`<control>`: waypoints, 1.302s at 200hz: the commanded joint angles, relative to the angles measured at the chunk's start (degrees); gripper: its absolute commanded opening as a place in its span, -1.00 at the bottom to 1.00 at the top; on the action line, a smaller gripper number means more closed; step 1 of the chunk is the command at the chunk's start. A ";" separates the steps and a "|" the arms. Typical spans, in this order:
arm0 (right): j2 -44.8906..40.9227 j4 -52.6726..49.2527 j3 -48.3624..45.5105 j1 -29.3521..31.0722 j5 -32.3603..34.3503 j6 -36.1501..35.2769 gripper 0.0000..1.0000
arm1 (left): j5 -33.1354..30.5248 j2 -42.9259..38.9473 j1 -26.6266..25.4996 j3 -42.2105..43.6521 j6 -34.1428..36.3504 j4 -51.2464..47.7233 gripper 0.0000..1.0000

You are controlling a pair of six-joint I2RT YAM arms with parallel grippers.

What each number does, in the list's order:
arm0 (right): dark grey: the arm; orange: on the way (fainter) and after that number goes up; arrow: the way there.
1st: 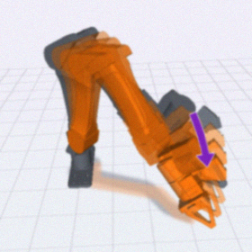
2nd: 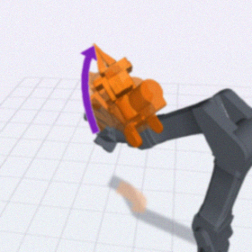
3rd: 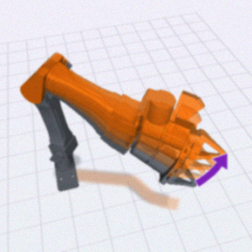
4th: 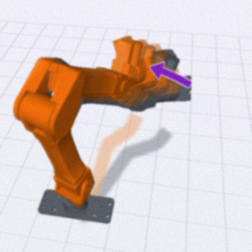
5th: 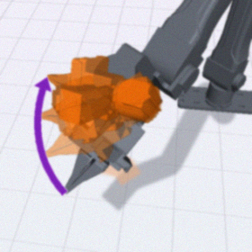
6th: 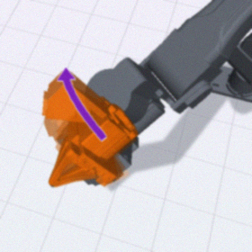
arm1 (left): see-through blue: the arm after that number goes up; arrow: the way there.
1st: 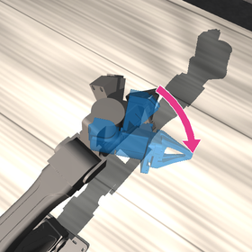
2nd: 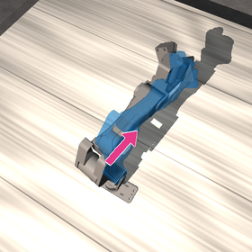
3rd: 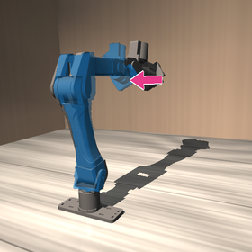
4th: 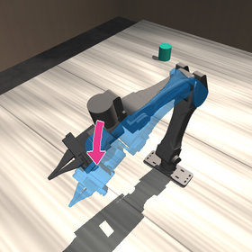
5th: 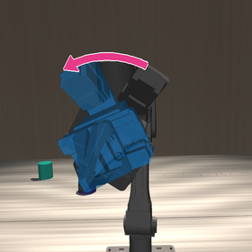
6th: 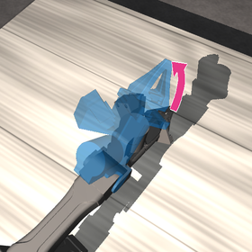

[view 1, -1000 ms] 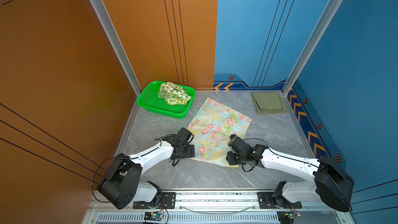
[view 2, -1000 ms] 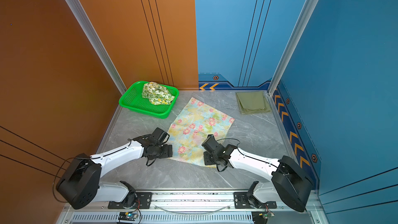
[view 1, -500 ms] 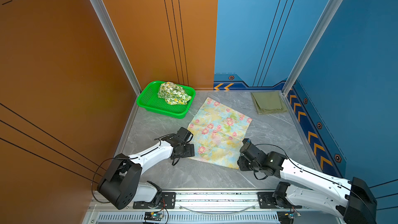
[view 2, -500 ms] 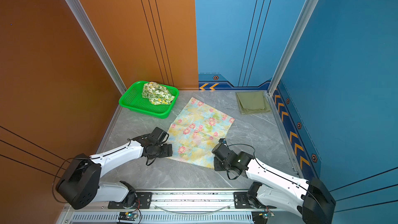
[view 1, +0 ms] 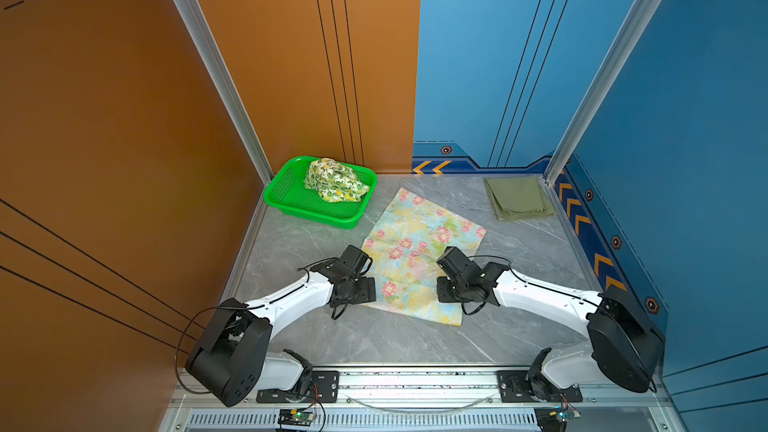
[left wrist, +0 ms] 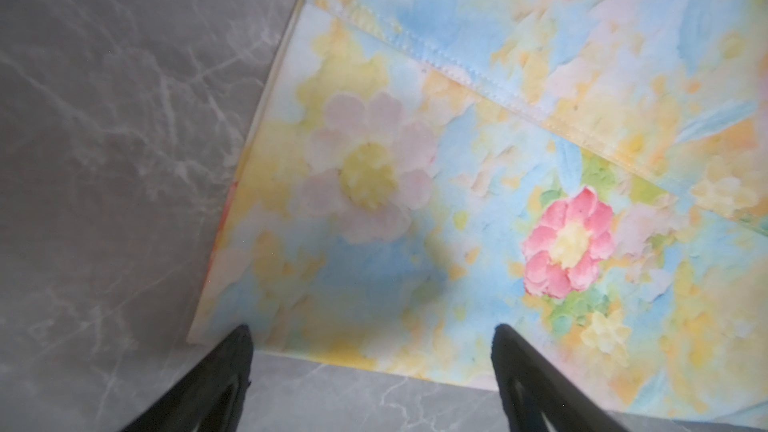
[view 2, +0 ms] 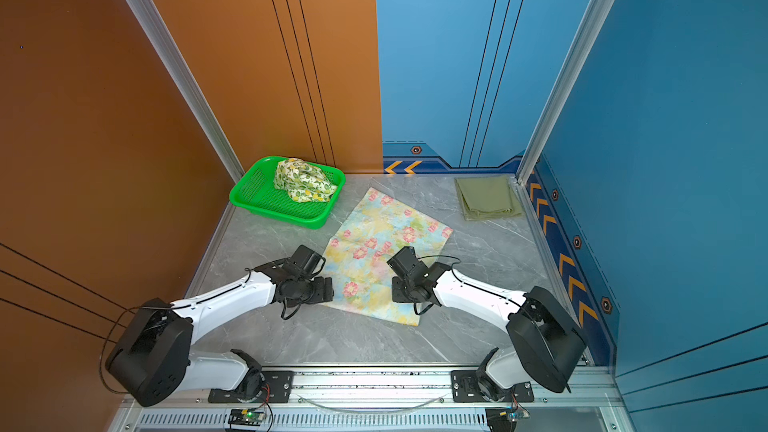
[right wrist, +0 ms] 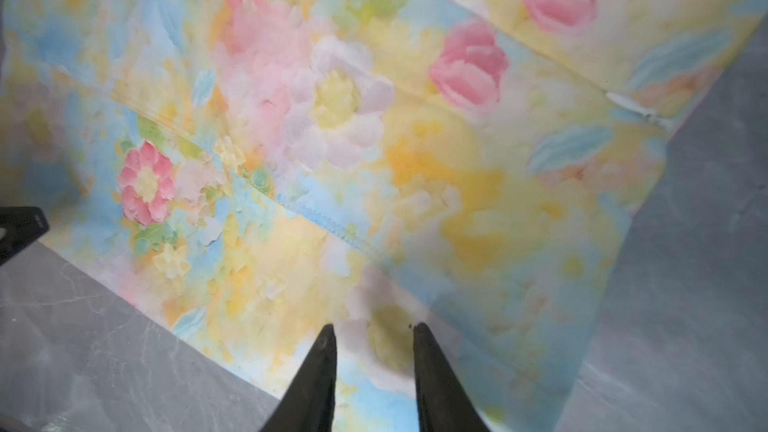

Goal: Fold and stack the skirts

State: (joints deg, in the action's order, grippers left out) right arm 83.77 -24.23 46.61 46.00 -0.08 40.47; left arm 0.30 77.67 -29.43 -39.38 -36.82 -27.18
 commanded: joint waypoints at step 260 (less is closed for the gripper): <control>28.86 17.18 24.70 -45.43 -17.57 -7.96 0.30 | 2.12 3.41 1.55 -3.00 2.03 0.74 0.81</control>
State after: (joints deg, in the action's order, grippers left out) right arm 109.45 -10.90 68.51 0.84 -15.77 34.28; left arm 1.69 80.82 -28.18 -41.91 -35.35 -26.30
